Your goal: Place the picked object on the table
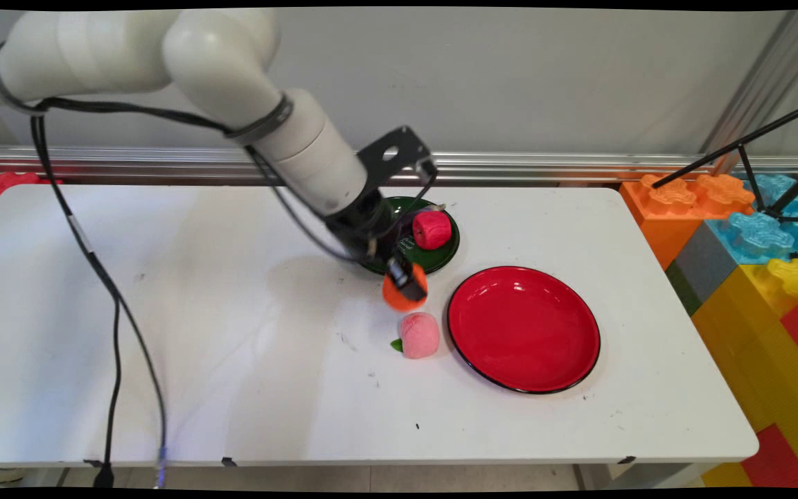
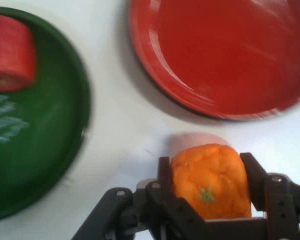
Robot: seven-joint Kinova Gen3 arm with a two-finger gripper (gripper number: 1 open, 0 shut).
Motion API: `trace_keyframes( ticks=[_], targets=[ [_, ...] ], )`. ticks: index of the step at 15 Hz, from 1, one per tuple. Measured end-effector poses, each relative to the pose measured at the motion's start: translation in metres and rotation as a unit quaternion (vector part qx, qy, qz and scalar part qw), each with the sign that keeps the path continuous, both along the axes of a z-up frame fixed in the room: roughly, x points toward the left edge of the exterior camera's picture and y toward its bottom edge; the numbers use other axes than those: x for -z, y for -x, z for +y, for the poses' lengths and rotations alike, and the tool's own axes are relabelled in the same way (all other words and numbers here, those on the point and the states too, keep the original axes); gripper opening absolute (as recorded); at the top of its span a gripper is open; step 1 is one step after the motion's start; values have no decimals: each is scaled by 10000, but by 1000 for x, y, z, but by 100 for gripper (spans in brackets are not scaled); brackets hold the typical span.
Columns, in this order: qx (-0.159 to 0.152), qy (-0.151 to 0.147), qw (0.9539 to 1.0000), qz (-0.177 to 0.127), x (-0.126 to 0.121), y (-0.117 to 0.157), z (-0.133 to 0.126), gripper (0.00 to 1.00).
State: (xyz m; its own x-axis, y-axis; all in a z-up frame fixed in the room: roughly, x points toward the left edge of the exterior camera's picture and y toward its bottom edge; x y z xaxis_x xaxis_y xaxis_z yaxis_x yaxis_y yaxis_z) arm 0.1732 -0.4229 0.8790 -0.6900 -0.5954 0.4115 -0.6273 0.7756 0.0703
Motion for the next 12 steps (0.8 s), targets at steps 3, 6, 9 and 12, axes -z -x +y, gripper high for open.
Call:
trace_keyframes(
  ticks=[3,6,9,12],
  targets=[
    [479,-92,9987,-112,7,-11,26,0],
    [823,-162,9960,-307,21,-28,45,0],
    [1075,-170,9931,-428,36,-38,55,0],
    [1352,-106,9893,-533,58,-48,63,0]
  ],
)
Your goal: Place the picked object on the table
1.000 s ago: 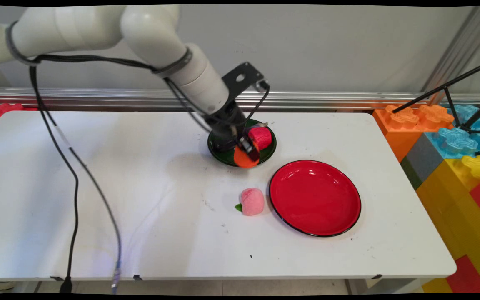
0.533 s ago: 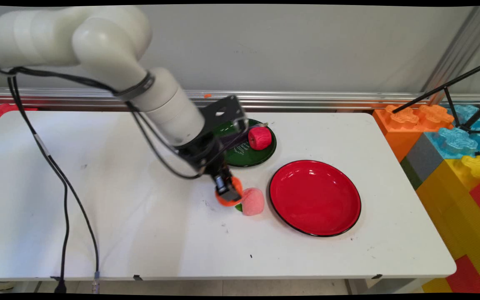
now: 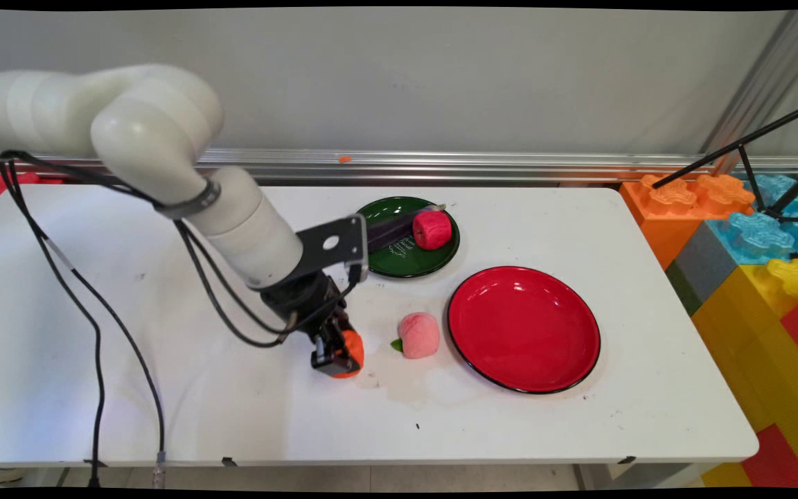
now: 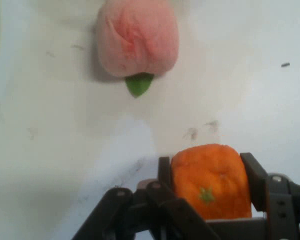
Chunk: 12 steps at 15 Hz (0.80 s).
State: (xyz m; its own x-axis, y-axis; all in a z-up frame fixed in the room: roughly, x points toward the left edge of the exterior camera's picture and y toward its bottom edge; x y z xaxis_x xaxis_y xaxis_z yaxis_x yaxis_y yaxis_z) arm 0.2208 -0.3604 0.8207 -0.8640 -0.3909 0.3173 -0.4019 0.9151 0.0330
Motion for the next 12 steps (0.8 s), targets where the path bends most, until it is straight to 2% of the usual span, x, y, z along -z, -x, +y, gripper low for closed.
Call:
trace_keyframes(
  ticks=[5,12],
  targets=[
    [308,102,9995,-30,28,-7,8,0],
    [513,258,9984,-1,43,-9,12,0]
  ],
)
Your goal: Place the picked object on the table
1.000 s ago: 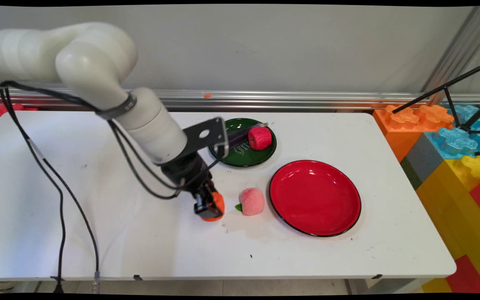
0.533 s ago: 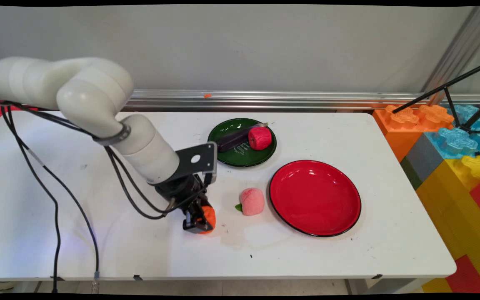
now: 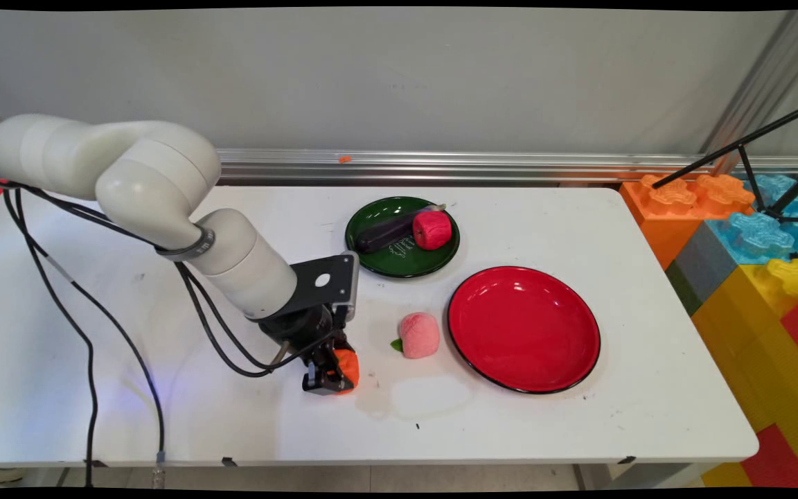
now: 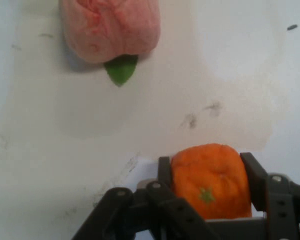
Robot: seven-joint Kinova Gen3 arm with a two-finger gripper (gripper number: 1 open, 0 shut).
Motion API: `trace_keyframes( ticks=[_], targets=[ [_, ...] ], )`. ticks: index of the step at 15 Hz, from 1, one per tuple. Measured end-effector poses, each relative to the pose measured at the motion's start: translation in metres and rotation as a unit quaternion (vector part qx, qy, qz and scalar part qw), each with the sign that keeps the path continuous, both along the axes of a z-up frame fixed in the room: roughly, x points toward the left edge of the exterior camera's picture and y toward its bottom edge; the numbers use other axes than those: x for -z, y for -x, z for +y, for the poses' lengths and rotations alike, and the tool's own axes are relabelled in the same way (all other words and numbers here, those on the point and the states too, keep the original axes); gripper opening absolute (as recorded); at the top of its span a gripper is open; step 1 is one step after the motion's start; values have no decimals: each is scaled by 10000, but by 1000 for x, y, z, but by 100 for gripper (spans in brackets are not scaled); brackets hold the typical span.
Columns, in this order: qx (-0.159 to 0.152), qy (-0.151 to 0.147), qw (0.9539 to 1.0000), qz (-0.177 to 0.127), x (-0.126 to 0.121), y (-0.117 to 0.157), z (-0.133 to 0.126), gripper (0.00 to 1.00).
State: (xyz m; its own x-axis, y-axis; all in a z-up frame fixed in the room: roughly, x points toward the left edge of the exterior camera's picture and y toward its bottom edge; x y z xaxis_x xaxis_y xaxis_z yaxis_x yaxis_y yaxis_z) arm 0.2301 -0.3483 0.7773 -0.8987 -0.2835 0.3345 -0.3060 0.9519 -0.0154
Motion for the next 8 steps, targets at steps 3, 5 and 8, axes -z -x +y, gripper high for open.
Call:
trace_keyframes(
  ticks=[3,5,8],
  targets=[
    [70,65,10000,6,3,-2,1,0],
    [133,108,9998,30,3,-2,3,100],
    [247,176,9995,80,2,-2,4,100]
  ],
)
